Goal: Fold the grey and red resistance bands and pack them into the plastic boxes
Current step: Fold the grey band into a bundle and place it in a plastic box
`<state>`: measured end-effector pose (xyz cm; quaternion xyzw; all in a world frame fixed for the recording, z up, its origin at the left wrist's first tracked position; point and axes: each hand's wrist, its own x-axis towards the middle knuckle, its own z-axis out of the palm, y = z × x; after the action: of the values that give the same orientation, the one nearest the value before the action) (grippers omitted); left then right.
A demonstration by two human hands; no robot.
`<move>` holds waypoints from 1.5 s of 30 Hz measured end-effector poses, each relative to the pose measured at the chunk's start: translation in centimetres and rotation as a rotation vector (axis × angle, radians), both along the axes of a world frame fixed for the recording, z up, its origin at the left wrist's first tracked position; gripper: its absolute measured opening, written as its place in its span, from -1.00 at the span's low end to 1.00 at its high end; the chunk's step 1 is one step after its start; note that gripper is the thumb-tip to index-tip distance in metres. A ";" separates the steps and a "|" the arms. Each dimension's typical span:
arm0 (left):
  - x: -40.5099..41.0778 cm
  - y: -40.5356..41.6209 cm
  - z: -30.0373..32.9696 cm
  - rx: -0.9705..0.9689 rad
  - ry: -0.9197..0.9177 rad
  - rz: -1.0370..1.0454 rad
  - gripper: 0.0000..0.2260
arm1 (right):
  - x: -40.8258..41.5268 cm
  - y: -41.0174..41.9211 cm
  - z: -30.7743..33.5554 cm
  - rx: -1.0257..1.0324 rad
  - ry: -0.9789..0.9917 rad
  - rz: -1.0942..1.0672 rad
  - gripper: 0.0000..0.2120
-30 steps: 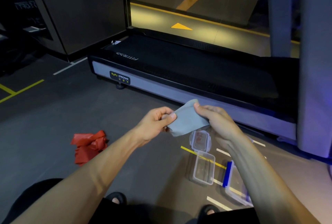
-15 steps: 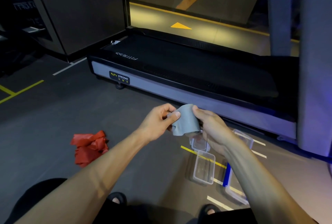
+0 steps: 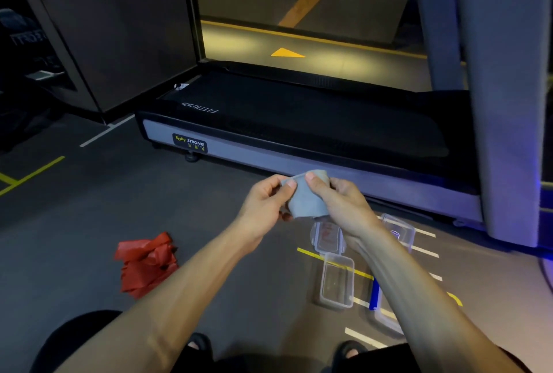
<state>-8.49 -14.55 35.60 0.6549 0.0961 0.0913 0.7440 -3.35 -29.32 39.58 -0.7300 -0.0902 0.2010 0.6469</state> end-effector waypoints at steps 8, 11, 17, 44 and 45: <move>0.6 -3.6 1.3 0.077 0.004 0.138 -0.75 | -0.9 -1.9 1.4 0.040 0.032 -0.067 -0.66; 1.3 -4.8 1.9 0.074 0.001 0.256 -0.78 | -0.8 -3.2 1.8 0.158 0.114 -0.066 -0.65; 1.7 -7.8 4.3 0.526 -0.168 0.326 -0.94 | -1.2 -5.0 2.2 0.228 0.138 -0.215 -0.57; 13.8 -12.4 4.7 -0.223 -0.116 -0.467 -0.60 | 9.0 -13.7 2.2 0.414 0.212 -0.173 -0.62; 14.5 -12.8 3.8 -0.272 -0.107 -0.498 -0.59 | 9.6 -14.2 0.9 0.436 0.211 -0.156 -0.59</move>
<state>6.00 -27.37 39.40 0.5466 -0.0960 -0.0736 0.8286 6.27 -43.53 40.52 -0.5528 -0.0068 0.2014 0.8086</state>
